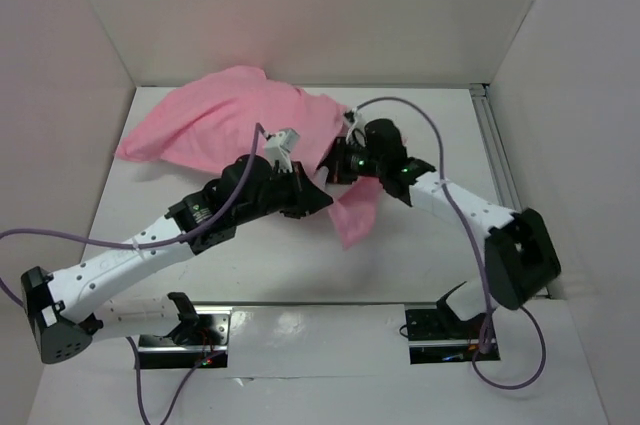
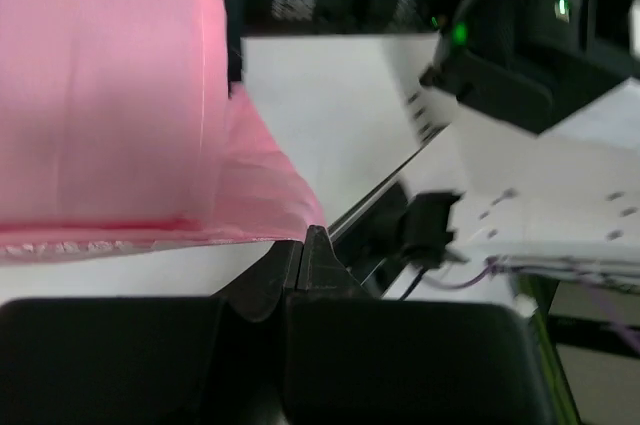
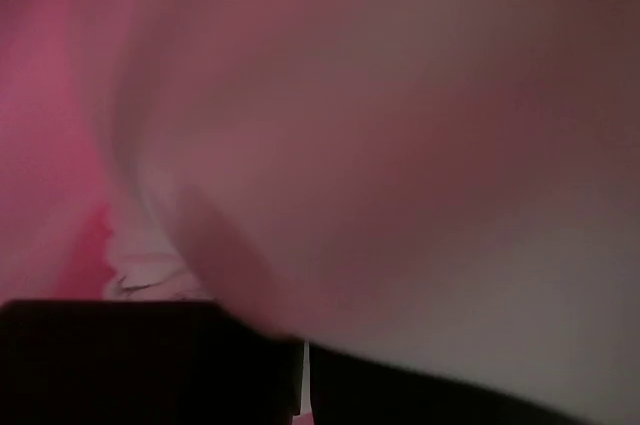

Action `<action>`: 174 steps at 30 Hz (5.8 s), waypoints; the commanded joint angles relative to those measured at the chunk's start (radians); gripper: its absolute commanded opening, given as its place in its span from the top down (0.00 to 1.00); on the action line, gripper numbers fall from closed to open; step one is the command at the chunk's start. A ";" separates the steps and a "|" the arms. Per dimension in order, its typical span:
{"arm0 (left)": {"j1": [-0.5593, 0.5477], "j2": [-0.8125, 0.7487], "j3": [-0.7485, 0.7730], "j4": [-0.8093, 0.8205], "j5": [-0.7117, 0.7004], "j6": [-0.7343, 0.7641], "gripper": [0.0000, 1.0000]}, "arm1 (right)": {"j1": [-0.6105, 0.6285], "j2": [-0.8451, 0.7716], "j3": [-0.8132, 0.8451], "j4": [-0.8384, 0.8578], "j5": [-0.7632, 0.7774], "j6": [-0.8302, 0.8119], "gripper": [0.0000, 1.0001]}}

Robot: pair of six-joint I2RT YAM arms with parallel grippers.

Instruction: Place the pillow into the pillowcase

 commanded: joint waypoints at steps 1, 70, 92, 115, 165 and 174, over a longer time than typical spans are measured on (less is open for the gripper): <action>-0.035 -0.011 0.035 0.161 0.175 -0.042 1.00 | 0.013 0.155 -0.112 0.075 0.002 0.059 1.00; 0.051 1.178 1.324 -0.591 -0.759 0.573 1.00 | -0.390 0.101 -0.241 0.084 -0.084 0.134 0.21; -0.015 0.813 1.319 -0.488 -0.044 0.401 1.00 | -0.063 0.167 -0.129 0.454 -0.041 0.358 1.00; 0.033 0.837 1.081 -0.671 -0.307 0.410 0.19 | -0.264 -0.060 -0.259 -0.074 0.094 0.113 0.00; 0.286 0.538 1.023 -0.771 -0.035 0.284 1.00 | 0.127 0.089 0.126 -0.047 0.434 0.077 0.68; 0.315 0.494 1.037 -0.722 0.066 0.275 1.00 | 0.185 0.239 0.112 0.109 0.671 0.154 0.28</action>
